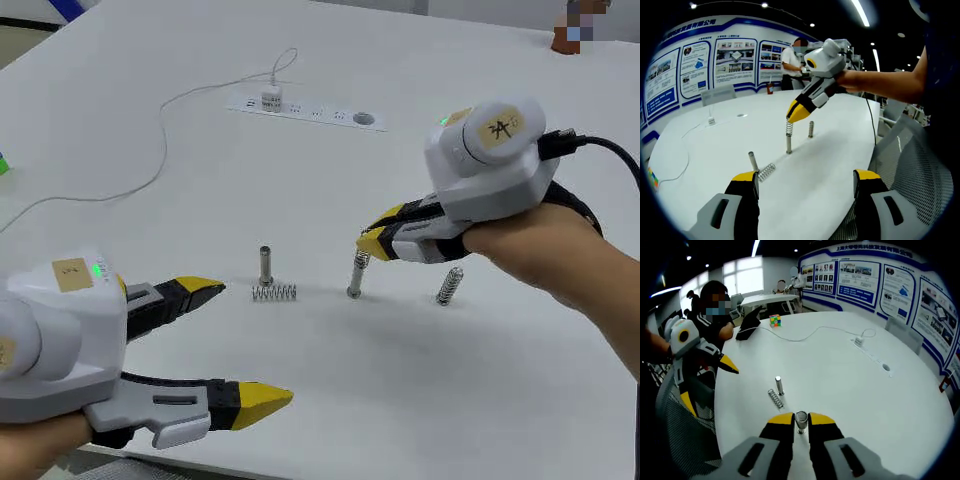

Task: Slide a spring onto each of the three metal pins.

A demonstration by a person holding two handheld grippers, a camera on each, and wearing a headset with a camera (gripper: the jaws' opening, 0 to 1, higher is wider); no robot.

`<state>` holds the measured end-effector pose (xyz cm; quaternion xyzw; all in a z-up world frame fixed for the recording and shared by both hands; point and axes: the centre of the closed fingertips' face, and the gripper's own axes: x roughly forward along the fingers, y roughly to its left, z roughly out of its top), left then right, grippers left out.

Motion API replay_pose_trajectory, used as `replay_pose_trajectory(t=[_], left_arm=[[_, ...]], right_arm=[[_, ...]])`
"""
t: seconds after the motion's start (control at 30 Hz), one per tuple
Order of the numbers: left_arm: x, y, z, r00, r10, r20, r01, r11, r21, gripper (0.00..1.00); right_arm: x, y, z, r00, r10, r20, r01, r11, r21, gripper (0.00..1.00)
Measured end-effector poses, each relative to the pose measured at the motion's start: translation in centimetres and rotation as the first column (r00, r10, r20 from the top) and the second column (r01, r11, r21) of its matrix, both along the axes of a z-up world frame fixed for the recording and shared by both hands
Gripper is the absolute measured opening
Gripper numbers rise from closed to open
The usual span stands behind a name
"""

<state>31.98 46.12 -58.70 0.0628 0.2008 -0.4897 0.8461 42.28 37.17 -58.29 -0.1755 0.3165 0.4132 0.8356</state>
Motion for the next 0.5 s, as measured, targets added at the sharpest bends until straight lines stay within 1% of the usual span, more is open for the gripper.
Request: replay_pose_trajectory(t=[0.2, 0.33, 0.5], left_arm=[[0.0, 0.1, 0.0, 1.000, 0.000, -0.001, 0.000, 1.000, -0.001, 0.79], [0.0, 0.1, 0.0, 1.000, 0.000, 0.000, 0.000, 1.000, -0.001, 0.79], [0.0, 0.1, 0.0, 1.000, 0.004, 0.000, -0.004, 1.000, -0.003, 0.79]], right_arm=[[0.2, 0.2, -0.7, 1.000, 0.001, -0.008, -0.001, 1.000, -0.007, 0.12], [0.2, 0.3, -1.6, 1.000, 0.002, -0.021, -0.002, 1.000, -0.017, 0.12], [0.3, 0.2, -2.5, 0.999, -0.008, -0.038, 0.007, 1.000, -0.015, 0.12]])
